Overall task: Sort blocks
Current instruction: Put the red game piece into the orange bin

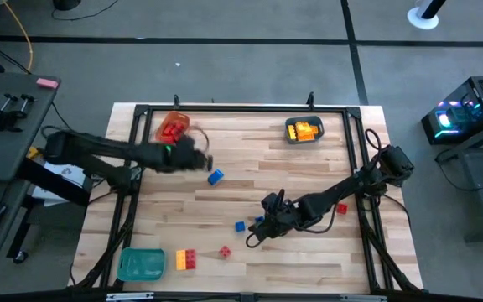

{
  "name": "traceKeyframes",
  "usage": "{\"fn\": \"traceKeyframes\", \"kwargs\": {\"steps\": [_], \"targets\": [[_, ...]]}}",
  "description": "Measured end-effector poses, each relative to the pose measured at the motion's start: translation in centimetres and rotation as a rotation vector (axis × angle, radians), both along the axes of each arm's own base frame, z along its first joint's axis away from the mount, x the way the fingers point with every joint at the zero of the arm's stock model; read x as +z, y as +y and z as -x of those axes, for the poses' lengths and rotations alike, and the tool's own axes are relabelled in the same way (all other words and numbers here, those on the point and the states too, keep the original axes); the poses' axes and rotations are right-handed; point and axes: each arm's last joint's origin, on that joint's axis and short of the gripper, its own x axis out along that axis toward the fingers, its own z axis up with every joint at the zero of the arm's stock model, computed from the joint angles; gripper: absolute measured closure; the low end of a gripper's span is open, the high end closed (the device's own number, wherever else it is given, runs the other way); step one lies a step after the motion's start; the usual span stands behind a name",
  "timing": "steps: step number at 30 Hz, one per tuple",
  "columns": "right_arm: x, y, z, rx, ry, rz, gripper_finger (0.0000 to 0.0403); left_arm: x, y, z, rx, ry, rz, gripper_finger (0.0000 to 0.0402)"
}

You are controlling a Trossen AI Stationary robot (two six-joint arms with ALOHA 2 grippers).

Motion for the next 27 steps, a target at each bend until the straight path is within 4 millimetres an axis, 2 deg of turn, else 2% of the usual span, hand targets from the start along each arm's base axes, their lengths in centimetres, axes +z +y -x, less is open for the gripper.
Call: {"fn": "traceKeyframes", "kwargs": {"steps": [2,4,7,10,12,14,15,22,25,27], "targets": [[0.0,-0.2,-0.1,-0.019,-0.002,-0.013,0.0145,2.3,1.9,1.3,0.034,0.041,-0.093,0.0300],[0.0,-0.4,-0.2,-0.037,-0.007,-0.024,0.0145,3.3,4.3,2.9,0.073,0.152,-0.168,0.0300],[0.1,-0.6,-0.4,-0.071,-0.016,-0.046,0.0145,3.1,8.0,5.3,0.093,0.310,-0.139,0.0300],[0.1,-0.7,-0.5,-0.101,-0.032,-0.049,0.0145,2.0,11.1,7.1,0.084,0.346,0.018,0.0300],[0.2,-0.7,-0.6,-0.115,-0.044,-0.052,0.0145,1.4,12.5,7.8,0.087,0.329,0.088,0.0300],[0.2,-0.7,-0.6,-0.124,-0.051,-0.061,0.0145,1.0,13.3,8.1,0.087,0.329,0.113,0.0294],[0.2,-0.7,-0.6,-0.131,-0.055,-0.068,0.0145,0.8,13.6,8.1,0.084,0.338,0.115,0.0279],[0.4,-0.6,-0.8,-0.134,-0.075,-0.081,0.0145,0.8,14.1,7.7,0.040,0.281,0.110,0.0145],[0.7,-0.7,-1.0,-0.125,-0.099,-0.088,0.0145,1.3,14.0,7.6,0.006,0.213,0.121,0.0119],[1.7,-0.6,-1.1,-0.042,-0.144,-0.111,0.0145,1.9,13.6,7.3,-0.039,0.118,0.160,0.0114]]}}
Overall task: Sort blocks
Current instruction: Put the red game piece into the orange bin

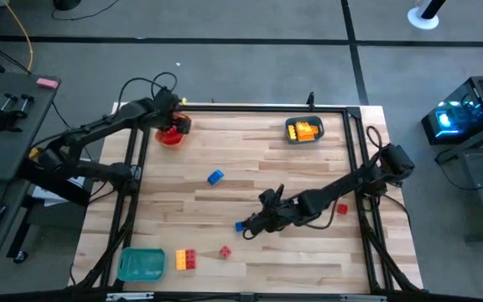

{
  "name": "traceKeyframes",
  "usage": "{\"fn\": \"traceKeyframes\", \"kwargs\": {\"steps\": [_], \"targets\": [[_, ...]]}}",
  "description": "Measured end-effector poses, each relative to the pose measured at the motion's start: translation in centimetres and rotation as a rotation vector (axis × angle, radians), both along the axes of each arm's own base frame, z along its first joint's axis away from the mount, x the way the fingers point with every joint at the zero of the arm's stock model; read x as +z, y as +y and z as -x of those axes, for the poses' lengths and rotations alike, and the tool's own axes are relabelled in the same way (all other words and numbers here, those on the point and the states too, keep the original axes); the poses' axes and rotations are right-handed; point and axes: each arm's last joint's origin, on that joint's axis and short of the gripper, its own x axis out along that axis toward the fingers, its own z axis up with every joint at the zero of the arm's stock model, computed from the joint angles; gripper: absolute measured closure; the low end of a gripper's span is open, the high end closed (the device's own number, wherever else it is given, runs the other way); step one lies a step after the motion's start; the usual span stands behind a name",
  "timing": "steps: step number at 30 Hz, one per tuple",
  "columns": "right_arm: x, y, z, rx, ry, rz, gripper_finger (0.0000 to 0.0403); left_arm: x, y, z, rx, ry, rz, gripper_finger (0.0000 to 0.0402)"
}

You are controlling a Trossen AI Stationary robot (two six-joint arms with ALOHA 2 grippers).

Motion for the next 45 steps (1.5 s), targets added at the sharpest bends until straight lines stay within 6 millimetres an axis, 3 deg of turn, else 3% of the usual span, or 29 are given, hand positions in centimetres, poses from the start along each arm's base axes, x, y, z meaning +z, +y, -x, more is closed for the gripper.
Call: {"fn": "traceKeyframes", "kwargs": {"steps": [5,7,10,14,18,21,26,32,38,45], "targets": [[5.1,0.6,1.4,0.191,-0.149,-0.101,0.0145,2.1,-3.7,-1.8,-0.271,-0.279,0.052,0.0115],[5.6,1.5,2.9,0.220,-0.036,-0.163,0.0145,2.9,-5.8,-2.3,-0.351,-0.342,0.036,0.0115],[4.6,3.9,6.0,0.219,0.223,-0.182,0.0145,3.7,-9.1,-2.8,-0.447,-0.470,0.026,0.0115],[2.5,6.4,10.2,-0.027,0.511,-0.177,0.0145,4.0,-13.2,-3.0,-0.516,-0.652,0.005,0.0115],[1.6,5.9,13.4,-0.442,0.685,-0.073,0.0145,3.8,-15.5,-3.3,-0.466,-0.797,-0.048,0.0115],[1.8,3.7,13.8,-0.560,0.818,0.023,0.0145,3.9,-16.1,-3.6,-0.418,-0.857,-0.088,0.0115],[1.7,1.2,11.8,-0.608,0.721,0.069,0.0145,3.9,-16.0,-4.2,-0.417,-0.883,-0.111,0.0115],[-1.4,-1.1,10.2,-0.564,0.726,-0.058,0.0145,3.9,-16.0,-4.3,-0.435,-0.888,-0.064,0.0115],[-4.6,-2.0,10.4,-0.581,0.725,-0.191,0.0145,3.8,-16.2,-4.3,-0.457,-0.891,-0.034,0.0115],[-6.0,-1.8,11.4,-0.639,0.702,-0.207,0.0145,3.8,-16.2,-4.3,-0.456,-0.887,-0.034,0.0115]]}}
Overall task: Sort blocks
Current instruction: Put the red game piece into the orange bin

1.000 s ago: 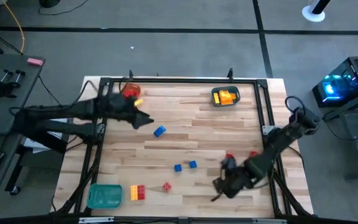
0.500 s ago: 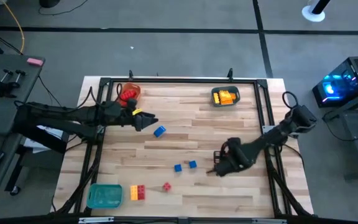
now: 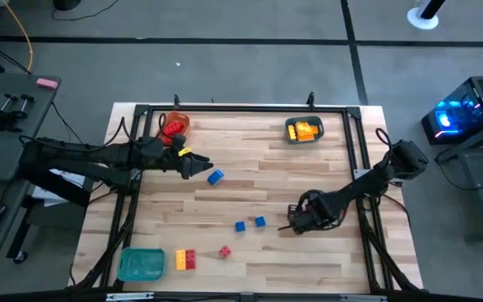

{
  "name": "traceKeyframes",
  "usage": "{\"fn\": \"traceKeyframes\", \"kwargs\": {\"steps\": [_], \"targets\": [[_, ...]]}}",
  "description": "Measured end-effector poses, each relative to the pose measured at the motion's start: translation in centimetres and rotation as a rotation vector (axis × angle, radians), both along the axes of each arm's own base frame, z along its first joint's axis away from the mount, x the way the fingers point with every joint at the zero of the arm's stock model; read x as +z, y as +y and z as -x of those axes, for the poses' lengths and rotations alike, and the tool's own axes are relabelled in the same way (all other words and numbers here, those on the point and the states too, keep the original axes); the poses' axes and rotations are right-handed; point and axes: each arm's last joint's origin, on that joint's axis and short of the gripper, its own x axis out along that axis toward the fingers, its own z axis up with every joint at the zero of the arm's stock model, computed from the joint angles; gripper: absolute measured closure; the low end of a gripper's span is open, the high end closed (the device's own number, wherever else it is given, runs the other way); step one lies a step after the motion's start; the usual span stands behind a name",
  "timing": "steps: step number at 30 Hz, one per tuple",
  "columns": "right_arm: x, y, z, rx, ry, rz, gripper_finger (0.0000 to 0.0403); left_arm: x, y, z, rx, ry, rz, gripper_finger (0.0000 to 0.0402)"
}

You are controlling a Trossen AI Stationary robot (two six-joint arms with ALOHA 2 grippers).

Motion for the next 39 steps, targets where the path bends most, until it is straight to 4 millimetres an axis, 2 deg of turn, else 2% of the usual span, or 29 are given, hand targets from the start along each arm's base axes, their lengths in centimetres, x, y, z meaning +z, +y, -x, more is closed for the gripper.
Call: {"fn": "traceKeyframes", "kwargs": {"steps": [3,6,8,14,16,18,22,26,29,33,39], "targets": [[-0.4,-0.2,0.4,0.004,0.008,0.009,0.0149,0.0,0.0,0.0,0.008,0.000,-0.002,0.0115],[-0.8,-0.4,0.7,0.009,0.014,0.033,0.0179,0.0,0.0,0.0,0.011,0.000,-0.003,0.0115],[-1.0,-0.5,0.9,0.010,0.020,0.046,0.0217,0.0,0.0,0.0,0.011,0.000,-0.003,0.0115],[-1.0,-0.8,0.9,0.061,0.002,0.140,0.0378,0.1,0.1,0.0,0.029,-0.008,-0.010,0.0115],[-0.3,-0.8,0.3,0.120,-0.029,0.207,0.0391,0.1,0.2,0.0,0.057,-0.013,-0.017,0.0115],[0.9,-0.8,-0.7,0.179,-0.087,0.302,0.0384,0.2,0.3,-0.1,0.078,-0.024,-0.038,0.0115],[5.9,-0.1,-3.7,0.287,-0.361,0.515,0.0398,0.6,0.3,-1.0,0.052,0.010,-0.164,0.0115],[11.5,-0.2,-7.1,0.445,-0.582,0.719,0.0396,1.3,-0.1,-3.2,-0.105,0.037,-0.383,0.0115],[15.0,-0.4,-9.4,0.619,-0.698,0.756,0.0400,1.7,-1.1,-5.0,-0.277,0.005,-0.580,0.0115],[17.6,-1.2,-11.2,0.812,-0.793,0.750,0.0401,2.3,-2.8,-7.0,-0.443,-0.078,-0.787,0.0115],[18.7,-2.0,-11.6,0.916,-0.822,0.670,0.0402,2.7,-4.3,-7.9,-0.533,-0.112,-0.938,0.0115]]}}
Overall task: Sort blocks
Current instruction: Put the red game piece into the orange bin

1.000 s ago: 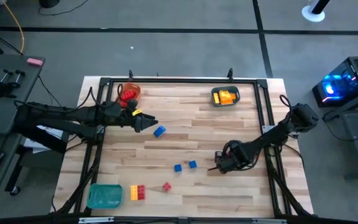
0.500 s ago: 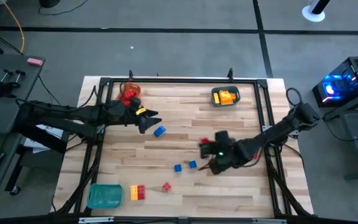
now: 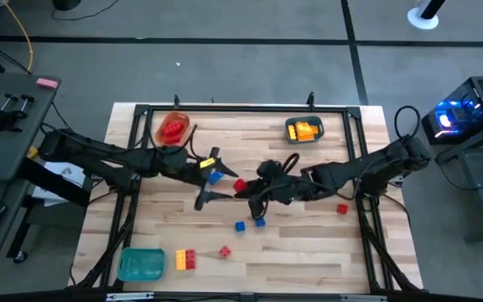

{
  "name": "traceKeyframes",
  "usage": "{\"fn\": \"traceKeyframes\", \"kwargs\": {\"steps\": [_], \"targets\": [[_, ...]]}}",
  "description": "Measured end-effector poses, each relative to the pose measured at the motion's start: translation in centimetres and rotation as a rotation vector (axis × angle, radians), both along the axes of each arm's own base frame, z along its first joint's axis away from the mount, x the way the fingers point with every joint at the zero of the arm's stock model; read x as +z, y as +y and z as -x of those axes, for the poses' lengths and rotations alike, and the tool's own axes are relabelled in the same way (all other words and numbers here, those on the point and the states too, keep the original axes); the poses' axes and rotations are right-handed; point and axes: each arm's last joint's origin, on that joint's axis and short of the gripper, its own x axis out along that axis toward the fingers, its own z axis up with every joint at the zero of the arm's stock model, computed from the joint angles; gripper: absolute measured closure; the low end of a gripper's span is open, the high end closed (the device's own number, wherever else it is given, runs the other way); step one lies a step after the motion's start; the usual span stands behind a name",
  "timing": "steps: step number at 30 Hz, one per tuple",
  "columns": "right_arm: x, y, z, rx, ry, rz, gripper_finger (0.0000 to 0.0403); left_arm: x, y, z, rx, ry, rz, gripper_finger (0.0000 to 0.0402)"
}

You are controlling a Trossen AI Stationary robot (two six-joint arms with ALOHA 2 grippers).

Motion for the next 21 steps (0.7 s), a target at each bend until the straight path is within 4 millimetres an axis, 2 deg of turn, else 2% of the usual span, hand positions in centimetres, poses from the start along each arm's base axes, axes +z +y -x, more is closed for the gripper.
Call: {"fn": "traceKeyframes", "kwargs": {"steps": [6,11,21], "targets": [[0.9,-0.3,-0.6,0.108,-0.067,-0.060,0.0402,-0.7,-1.2,-0.3,-0.054,0.000,-0.077,0.0115],[0.9,-0.5,-0.8,0.183,-0.061,-0.109,0.0403,-0.7,-1.6,-0.3,0.005,-0.003,-0.121,0.0115],[0.9,-1.4,-1.0,0.194,-0.056,-0.160,0.0403,-0.6,-3.1,0.0,0.038,-0.051,-0.340,0.0115]]}}
